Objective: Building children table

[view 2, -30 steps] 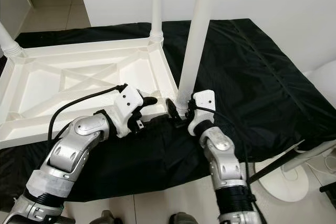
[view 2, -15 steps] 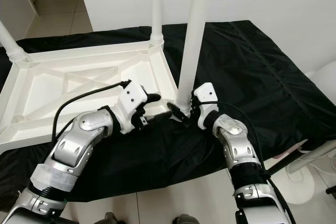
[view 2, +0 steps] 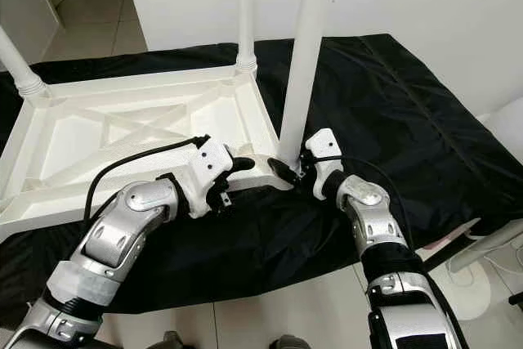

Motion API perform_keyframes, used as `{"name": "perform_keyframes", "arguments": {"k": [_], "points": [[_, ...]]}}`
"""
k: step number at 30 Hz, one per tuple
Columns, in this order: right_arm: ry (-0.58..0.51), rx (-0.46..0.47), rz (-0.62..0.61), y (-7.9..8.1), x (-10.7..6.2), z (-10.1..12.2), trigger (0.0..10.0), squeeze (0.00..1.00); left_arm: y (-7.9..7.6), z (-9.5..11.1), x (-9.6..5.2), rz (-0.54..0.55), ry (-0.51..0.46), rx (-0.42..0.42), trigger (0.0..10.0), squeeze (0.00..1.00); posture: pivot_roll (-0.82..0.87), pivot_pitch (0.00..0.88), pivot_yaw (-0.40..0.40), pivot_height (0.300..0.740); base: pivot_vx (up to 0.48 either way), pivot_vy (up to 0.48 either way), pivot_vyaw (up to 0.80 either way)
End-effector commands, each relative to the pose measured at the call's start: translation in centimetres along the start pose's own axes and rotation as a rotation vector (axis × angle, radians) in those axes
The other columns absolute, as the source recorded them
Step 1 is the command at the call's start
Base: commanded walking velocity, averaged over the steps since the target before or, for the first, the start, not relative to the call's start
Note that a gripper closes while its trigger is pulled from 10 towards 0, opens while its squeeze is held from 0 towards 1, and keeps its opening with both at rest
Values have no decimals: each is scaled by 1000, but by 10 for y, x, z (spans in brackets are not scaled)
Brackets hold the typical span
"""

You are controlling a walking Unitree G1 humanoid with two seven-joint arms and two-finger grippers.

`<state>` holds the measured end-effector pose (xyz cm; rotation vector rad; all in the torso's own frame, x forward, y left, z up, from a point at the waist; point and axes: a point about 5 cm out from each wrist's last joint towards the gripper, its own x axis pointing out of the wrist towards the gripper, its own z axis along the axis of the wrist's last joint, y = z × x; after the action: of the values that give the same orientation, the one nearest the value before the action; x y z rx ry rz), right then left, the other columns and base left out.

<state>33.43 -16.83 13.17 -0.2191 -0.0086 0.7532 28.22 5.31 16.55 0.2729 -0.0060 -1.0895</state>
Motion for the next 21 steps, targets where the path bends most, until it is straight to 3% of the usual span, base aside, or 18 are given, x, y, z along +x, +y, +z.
{"name": "perform_keyframes", "arguments": {"k": [1,9,12,14,21], "points": [[4,34,-17,2,-1,-5,10000,0,-1,-2,-1,3,14,2,10000,0,-69,0,24,740,0,0,0],[-19,104,-133,11,4,-6,10000,0,2,-4,-3,35,16,-5,10000,0,-66,0,10,740,0,0,0],[-9,134,-271,17,7,-6,10000,0,1,1,-3,39,-17,-35,10000,0,-67,0,4,740,0,0,0],[-6,144,-285,19,8,-6,10000,0,2,1,-3,41,-16,-36,10000,0,-67,0,4,740,0,0,0],[-23,214,-459,43,15,-3,10000,0,4,-2,-5,48,1,-26,10000,0,-67,0,2,740,0,0,0]]}}
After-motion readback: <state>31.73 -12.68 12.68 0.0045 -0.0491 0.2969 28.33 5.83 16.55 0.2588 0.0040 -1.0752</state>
